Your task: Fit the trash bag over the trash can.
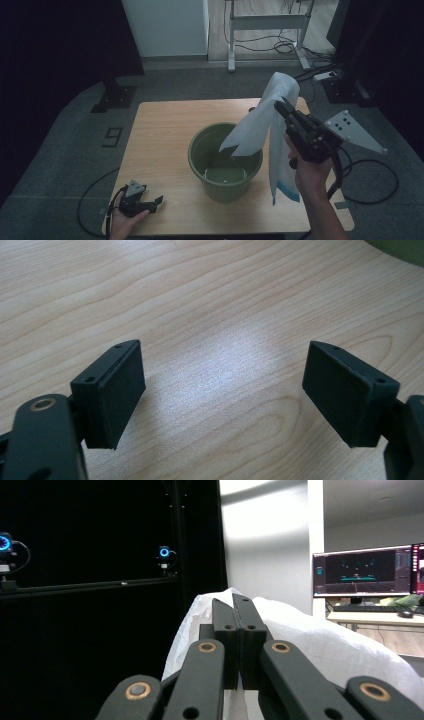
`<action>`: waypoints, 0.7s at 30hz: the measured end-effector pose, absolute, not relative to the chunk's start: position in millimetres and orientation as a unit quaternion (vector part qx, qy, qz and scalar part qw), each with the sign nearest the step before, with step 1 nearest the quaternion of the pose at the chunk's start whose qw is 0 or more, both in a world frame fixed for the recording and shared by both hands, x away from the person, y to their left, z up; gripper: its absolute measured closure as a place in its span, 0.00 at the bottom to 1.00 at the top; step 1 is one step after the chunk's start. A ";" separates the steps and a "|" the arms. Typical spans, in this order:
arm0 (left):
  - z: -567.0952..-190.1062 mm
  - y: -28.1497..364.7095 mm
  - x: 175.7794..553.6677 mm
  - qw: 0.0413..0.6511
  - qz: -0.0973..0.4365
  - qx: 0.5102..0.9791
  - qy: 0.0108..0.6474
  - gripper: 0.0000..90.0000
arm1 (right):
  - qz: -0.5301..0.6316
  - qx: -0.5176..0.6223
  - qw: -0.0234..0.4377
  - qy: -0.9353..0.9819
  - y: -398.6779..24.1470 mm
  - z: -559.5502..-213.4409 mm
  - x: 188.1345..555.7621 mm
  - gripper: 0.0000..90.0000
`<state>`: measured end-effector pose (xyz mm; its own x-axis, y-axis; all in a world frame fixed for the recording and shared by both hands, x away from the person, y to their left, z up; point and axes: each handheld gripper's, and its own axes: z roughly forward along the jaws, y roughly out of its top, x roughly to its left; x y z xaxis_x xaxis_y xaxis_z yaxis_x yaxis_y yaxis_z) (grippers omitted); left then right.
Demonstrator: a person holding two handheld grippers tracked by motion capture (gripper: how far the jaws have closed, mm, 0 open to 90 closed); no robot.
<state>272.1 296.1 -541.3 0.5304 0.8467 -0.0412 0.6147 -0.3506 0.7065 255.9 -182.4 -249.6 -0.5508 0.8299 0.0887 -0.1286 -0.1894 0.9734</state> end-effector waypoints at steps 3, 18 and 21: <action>-541.3 296.0 272.1 0.344 0.169 0.804 0.454 0.19 | 0.699 0.324 0.345 0.536 -180.5 -246.3 254.9 0.99; -541.8 298.0 272.2 0.343 0.167 0.803 0.457 0.19 | 0.689 0.319 0.348 0.551 -174.0 -253.8 252.4 0.99; -542.3 297.9 272.5 0.343 0.167 0.804 0.457 0.19 | 0.683 0.324 0.344 0.557 -173.7 -264.3 254.8 0.99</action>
<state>272.5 297.9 -542.3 0.5269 0.8488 -0.0449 0.6199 -0.3476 0.7035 254.8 -173.7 -264.3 -0.5537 0.8306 0.0596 -0.1080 -0.1426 0.9839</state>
